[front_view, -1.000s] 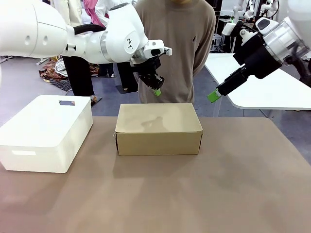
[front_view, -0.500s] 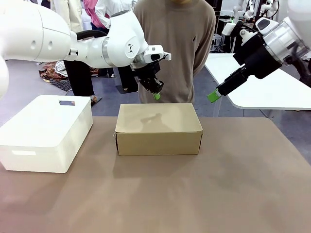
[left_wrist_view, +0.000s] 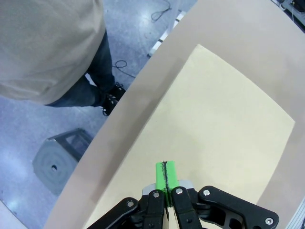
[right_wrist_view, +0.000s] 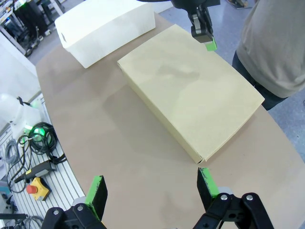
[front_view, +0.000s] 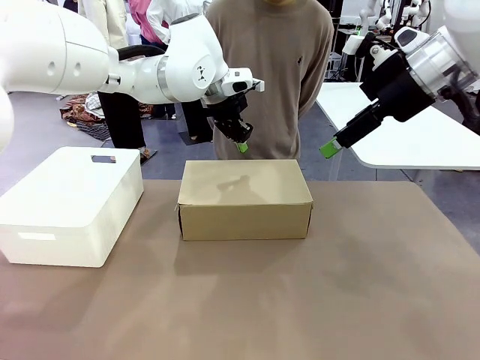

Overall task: Pack the shoes into the box.
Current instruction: Press down on the lid of the Shoes Box.

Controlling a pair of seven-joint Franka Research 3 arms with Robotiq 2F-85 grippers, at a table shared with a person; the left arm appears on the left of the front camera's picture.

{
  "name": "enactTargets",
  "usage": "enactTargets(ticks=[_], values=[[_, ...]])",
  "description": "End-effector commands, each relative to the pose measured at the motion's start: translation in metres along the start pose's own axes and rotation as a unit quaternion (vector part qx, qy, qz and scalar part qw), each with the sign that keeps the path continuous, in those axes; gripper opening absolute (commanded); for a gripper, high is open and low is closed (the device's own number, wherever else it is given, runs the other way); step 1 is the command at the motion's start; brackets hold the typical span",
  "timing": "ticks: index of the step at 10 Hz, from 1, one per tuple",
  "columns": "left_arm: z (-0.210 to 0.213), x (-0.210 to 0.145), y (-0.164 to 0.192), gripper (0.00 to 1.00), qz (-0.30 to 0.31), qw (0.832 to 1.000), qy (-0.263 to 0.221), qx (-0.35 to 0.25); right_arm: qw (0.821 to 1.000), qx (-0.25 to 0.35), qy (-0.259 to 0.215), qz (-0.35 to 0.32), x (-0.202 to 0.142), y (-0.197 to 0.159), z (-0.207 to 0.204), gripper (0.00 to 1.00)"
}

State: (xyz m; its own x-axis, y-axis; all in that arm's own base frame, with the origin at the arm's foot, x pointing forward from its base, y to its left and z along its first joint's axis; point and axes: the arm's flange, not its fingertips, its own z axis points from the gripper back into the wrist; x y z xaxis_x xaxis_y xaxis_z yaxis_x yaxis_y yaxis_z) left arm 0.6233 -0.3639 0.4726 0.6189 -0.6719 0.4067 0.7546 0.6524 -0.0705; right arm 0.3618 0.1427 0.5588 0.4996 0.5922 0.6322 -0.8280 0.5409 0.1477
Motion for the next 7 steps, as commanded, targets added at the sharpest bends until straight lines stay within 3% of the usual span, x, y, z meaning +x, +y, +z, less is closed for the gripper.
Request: enactTargets(ticks=[1, 7], values=[[0.0, 0.0, 0.0, 0.0, 0.0, 1.0, 0.0, 0.0, 1.0, -0.003, 0.005, -0.006, -0.001, 0.0, 0.0, 1.0], [0.074, -0.088, -0.062, 0.0, 0.023, 0.997, 0.016, 0.068, 1.0, -0.003, 0.005, -0.006, -0.001, 0.0, 0.0, 1.0]])
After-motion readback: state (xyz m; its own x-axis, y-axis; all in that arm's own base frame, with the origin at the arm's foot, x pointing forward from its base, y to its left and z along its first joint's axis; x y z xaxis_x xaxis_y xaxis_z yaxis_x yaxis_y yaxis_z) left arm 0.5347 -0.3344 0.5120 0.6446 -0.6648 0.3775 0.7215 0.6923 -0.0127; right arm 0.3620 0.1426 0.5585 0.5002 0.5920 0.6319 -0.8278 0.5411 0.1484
